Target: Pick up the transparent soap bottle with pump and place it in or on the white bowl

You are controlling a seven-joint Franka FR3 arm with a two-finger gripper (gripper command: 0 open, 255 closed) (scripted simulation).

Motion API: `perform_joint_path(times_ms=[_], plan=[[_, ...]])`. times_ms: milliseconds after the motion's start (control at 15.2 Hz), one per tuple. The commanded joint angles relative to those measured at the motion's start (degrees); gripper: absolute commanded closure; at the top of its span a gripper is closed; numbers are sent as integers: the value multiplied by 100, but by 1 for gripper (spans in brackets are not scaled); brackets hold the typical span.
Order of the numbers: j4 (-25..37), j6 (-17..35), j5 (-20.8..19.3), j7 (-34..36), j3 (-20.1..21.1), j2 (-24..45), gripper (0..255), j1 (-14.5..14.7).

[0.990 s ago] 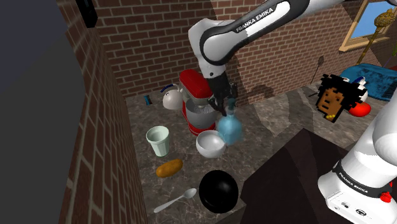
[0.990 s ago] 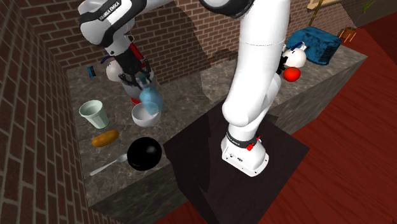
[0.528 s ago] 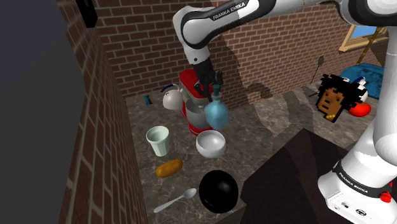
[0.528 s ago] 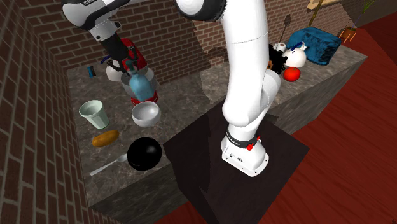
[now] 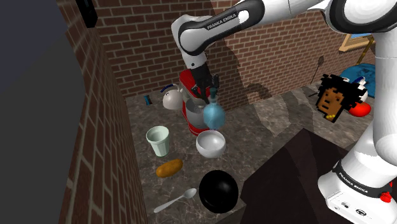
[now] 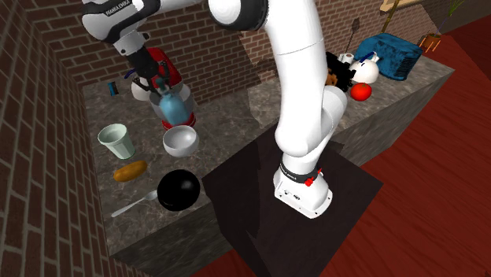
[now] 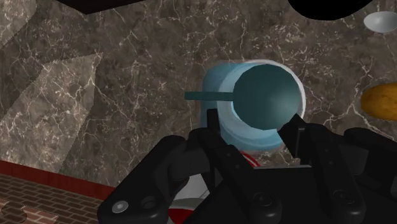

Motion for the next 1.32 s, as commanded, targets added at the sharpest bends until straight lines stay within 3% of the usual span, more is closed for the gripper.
perform_joint_path(times_ms=[0,1254], plan=[[-49,115,-17,18,-6,65,255,7],[-541,1100,-171,151,-84,584,255,30]])
